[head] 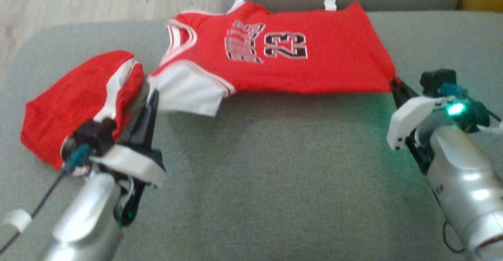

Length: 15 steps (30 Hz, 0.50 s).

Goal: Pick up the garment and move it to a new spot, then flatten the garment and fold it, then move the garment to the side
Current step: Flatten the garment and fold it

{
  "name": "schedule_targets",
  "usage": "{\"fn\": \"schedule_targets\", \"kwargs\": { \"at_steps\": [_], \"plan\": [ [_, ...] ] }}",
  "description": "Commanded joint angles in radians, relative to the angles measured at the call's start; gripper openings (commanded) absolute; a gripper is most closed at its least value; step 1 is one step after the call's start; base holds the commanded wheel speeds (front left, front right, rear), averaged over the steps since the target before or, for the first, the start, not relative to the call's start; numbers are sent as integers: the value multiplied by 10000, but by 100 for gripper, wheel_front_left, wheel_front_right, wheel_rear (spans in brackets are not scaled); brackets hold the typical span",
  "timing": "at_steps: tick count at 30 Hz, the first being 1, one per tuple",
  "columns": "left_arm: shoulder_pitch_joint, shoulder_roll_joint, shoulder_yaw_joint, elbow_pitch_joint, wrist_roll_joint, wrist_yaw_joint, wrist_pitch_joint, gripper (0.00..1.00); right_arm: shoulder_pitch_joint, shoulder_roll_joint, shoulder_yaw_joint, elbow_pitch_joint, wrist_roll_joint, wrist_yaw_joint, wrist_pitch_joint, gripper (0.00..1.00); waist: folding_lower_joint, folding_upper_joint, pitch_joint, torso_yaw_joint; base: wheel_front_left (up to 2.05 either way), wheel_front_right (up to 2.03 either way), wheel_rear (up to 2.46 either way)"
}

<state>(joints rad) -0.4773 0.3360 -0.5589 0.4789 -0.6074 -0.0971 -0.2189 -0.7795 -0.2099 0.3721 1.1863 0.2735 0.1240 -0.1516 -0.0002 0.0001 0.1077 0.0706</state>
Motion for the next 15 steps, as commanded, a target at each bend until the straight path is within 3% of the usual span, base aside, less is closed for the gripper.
{"fn": "schedule_targets", "kwargs": {
  "at_steps": [1, 9, 15],
  "plan": [
    [-285, 446, 316, -364, 1, 76, -20, 0, 29, -104, 223, -339, 147, 67, 16, 0, 2, -1, -209, -20, 0, 0, 0],
    [1247, 747, 278, -2162, -208, 786, 388, 0, 1411, -1324, 1503, -2447, 2037, 67, 1065, 0, 2, -1, -748, -152, 0, 0, 0],
    [2133, 935, 199, -3243, -224, 1268, 597, 0, 2374, -2154, 1797, -3830, 2901, 67, 1619, 0, 2, -1, -1077, -204, 0, 0, 0]
  ]
}}
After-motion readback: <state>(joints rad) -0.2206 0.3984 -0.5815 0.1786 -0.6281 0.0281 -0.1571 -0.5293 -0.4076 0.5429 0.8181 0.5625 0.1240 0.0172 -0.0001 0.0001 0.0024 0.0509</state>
